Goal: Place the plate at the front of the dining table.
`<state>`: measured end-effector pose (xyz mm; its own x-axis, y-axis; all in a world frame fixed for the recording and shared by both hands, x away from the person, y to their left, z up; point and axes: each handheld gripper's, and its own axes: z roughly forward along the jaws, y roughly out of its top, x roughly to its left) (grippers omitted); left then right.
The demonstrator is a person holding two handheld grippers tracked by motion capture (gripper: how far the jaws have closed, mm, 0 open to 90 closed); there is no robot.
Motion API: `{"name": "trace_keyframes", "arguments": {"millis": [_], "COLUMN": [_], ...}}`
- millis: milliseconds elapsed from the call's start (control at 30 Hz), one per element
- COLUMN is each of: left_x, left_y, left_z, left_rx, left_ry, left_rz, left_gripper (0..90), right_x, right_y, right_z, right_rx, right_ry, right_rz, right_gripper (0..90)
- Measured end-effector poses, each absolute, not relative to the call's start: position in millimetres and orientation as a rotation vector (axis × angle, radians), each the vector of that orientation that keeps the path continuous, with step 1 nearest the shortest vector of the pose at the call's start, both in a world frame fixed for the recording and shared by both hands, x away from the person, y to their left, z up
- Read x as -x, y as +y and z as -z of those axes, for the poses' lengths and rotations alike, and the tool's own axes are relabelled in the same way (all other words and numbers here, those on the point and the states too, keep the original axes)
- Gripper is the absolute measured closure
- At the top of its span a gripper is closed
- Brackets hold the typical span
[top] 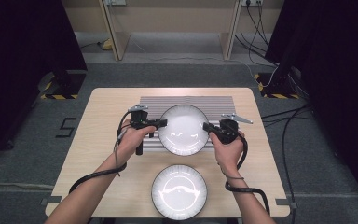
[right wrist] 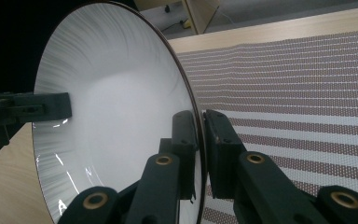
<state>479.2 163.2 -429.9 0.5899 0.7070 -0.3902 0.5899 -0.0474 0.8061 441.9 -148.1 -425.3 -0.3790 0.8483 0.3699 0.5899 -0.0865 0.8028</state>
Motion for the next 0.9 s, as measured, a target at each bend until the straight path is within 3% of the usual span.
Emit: {"name": "trace_keyframes", "arguments": {"millis": [900], "left_x": [-500.0], "left_y": [157.9], "left_z": [431.6], "left_rx": [-1.7], "left_ry": [1.095], "left_rz": [-0.156], "left_gripper": [80.8], "right_x": [-460.5], "right_y": [-148.1], "right_z": [421.2], "right_rx": [-1.573], "right_ry": [1.897], "right_rz": [-1.422], "right_gripper": [83.4]}}
